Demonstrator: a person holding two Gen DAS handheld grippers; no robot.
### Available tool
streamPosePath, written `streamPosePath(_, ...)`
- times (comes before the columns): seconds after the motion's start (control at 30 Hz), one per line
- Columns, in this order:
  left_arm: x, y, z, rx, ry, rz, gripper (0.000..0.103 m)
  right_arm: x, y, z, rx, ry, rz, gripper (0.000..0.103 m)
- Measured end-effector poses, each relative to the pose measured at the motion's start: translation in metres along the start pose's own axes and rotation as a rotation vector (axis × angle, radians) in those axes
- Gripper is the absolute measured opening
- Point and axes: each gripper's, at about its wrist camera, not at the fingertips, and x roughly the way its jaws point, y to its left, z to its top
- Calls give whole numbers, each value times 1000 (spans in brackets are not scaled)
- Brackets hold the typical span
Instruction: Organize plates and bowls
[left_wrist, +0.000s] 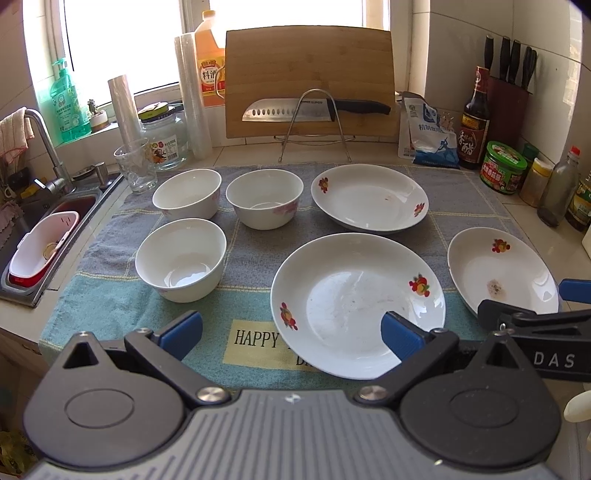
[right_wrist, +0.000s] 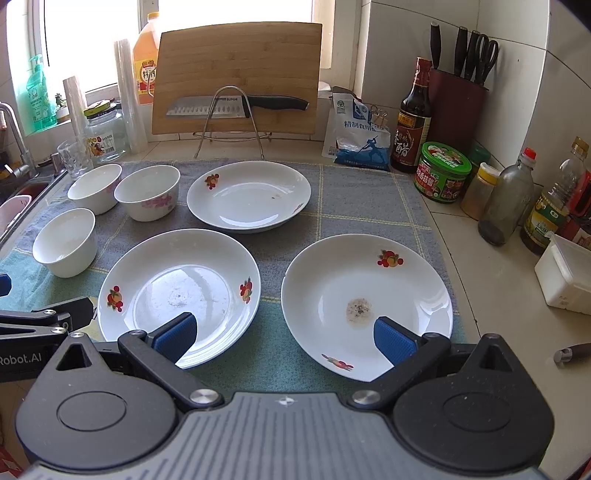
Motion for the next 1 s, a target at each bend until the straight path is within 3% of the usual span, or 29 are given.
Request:
streamPosePath(0.23,-1,-21,4,27,-27,-17,102,-4,-22,-3,8,-41,3,103)
streamPosePath(0.47,1,-46,9,74,-61,-92,102,-9,-50,-16,33,-92,-5,103)
streamPosePath(0.63,4,-62,19,112,-73,-195,102,-9,-70,-26,44,-107,-4,103)
streamPosePath(0.73,7,-70,27,155,-71,-296,102,-5,-80,-34,36,-115,-13,103)
streamPosePath(1.0,35,-93,52,242,-48,-391,102,20,-102,-59,8,-97,23,103)
